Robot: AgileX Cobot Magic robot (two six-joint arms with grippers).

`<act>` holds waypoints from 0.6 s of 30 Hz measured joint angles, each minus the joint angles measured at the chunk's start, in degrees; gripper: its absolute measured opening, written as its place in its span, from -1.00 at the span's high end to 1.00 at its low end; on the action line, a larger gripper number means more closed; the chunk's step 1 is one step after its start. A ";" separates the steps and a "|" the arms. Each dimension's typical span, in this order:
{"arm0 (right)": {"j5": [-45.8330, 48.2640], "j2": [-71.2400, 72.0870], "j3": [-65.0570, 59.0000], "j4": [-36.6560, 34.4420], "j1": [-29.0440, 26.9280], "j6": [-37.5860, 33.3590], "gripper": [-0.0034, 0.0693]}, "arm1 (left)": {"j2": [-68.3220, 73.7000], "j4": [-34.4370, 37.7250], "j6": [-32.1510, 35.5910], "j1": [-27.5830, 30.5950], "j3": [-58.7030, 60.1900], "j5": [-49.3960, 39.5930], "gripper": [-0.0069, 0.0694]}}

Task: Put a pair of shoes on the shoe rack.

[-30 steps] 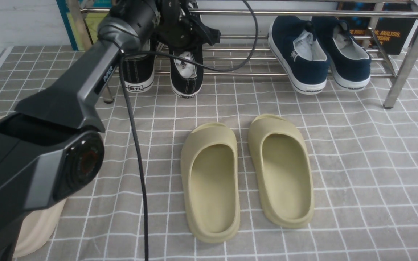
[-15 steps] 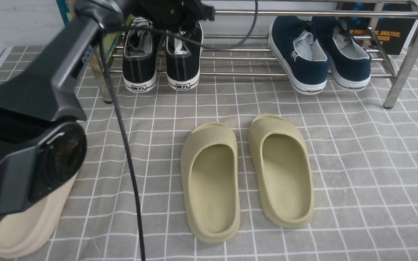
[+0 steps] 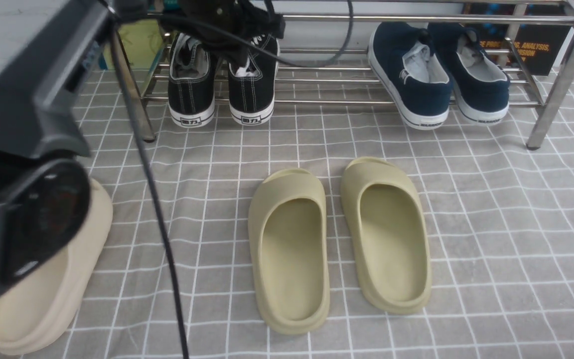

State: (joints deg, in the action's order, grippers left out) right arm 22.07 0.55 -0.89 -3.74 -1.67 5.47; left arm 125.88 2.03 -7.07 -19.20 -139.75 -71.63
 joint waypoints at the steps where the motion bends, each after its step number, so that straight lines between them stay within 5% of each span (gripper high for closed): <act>1: 0.00 0.00 0.00 0.00 0.00 0.00 0.25 | -2.60 -0.23 -0.16 0.00 2.15 0.00 0.85; 10: 0.00 0.00 0.00 0.00 0.00 0.00 0.25 | -36.91 -6.70 -2.91 0.00 34.07 0.36 0.85; 18: 0.00 0.00 0.00 0.00 0.00 0.00 0.25 | -72.13 -6.17 -14.55 0.00 78.81 26.79 0.85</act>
State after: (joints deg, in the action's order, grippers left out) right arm 22.07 0.55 -0.89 -3.74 -1.67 5.47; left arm 53.74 -4.14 -21.61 -19.20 -60.93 -44.84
